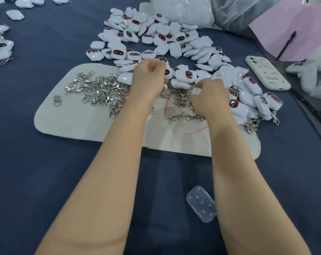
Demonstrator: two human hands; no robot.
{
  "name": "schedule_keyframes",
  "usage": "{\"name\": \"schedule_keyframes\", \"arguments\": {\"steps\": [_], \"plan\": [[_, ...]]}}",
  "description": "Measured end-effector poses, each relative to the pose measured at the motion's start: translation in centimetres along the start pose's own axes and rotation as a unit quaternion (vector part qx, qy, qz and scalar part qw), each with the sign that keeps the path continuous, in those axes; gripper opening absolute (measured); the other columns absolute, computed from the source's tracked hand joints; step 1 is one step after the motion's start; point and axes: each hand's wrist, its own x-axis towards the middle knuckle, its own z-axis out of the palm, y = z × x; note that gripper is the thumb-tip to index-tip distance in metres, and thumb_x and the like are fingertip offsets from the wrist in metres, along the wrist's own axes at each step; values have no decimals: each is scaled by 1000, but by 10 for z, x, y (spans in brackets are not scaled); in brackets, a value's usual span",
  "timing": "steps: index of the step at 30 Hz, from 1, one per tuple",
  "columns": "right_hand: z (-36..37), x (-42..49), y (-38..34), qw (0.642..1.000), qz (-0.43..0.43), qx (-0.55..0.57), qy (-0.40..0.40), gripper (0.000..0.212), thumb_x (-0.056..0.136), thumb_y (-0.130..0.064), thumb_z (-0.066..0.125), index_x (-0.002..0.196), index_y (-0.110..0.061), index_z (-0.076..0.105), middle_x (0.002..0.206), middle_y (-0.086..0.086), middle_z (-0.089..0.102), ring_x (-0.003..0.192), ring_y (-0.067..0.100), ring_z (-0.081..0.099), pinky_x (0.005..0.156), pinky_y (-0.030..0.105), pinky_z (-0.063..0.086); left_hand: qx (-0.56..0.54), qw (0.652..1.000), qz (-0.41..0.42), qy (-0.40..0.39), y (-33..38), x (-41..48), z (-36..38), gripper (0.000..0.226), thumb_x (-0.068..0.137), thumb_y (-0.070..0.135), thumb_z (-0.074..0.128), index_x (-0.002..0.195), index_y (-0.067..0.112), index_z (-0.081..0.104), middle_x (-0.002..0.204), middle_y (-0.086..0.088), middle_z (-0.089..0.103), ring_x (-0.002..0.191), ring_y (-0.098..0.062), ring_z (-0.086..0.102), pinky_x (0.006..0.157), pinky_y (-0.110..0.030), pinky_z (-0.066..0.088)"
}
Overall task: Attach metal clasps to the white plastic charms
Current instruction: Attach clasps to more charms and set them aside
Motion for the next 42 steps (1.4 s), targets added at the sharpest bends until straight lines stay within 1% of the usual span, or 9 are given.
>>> {"name": "schedule_keyframes", "arguments": {"steps": [7,13,19,21,25,31,36,38,42], "plan": [[-5,-4,-4,982,-14,161,100,27,96,-19,43,110,-10,65,104,8,63,93,22,55,76,27,41,-15,999,-43,-12,0,-8,5,12,96,14,46,89,13,56,83,-4,62,61,-11,58,65,-29,57],[-5,-26,-34,859,43,509,49,19,92,-9,44,103,-11,58,102,3,60,102,20,60,93,41,51,-13,994,-91,-52,-9,-23,7,36,101,28,40,79,8,59,76,-10,66,59,-16,64,59,-27,57],[5,-57,-38,876,-47,480,18,23,84,1,47,86,-20,56,89,-4,65,78,1,62,72,20,49,-132,983,-129,-5,-13,-38,4,28,103,30,34,88,18,54,90,-8,65,68,-18,62,58,-27,52],[9,-63,-34,881,-48,470,23,26,83,4,46,84,-20,55,94,4,67,90,12,63,82,28,50,-155,982,-109,14,-15,-40,2,26,103,28,34,87,19,52,93,-10,65,78,-21,65,73,-33,57],[-2,-56,-19,956,-68,280,47,18,85,-10,55,98,-18,64,109,5,64,98,16,57,85,24,42,-140,988,-66,27,-20,-44,-3,29,103,35,30,88,23,51,74,-1,64,60,-9,60,64,-26,53],[-15,-52,-3,975,-87,93,-180,22,80,-30,70,97,-22,59,92,-3,52,84,21,50,66,29,42,-270,952,-143,17,-14,-33,-14,30,100,33,39,87,12,55,64,-2,61,45,-7,58,49,-21,52],[7,-47,-9,992,-51,104,-45,17,92,-24,59,103,-11,58,103,6,63,102,27,56,84,36,43,-326,930,-171,-8,-13,-35,-14,8,92,3,54,90,0,61,68,-7,62,45,-6,59,48,-15,50],[16,-47,-13,973,-32,224,40,13,93,-20,56,103,-11,53,88,-2,60,92,20,56,79,31,42,-317,937,-150,-3,-14,-34,-12,10,92,0,54,102,0,58,85,-10,63,54,-8,63,54,-16,53],[18,-45,-20,852,8,512,112,19,91,-7,55,103,-21,50,79,-3,62,70,9,61,73,23,49,-255,958,-127,7,-19,-34,-7,26,90,-2,57,116,-7,54,111,-18,60,84,-19,63,67,-19,56]]}}
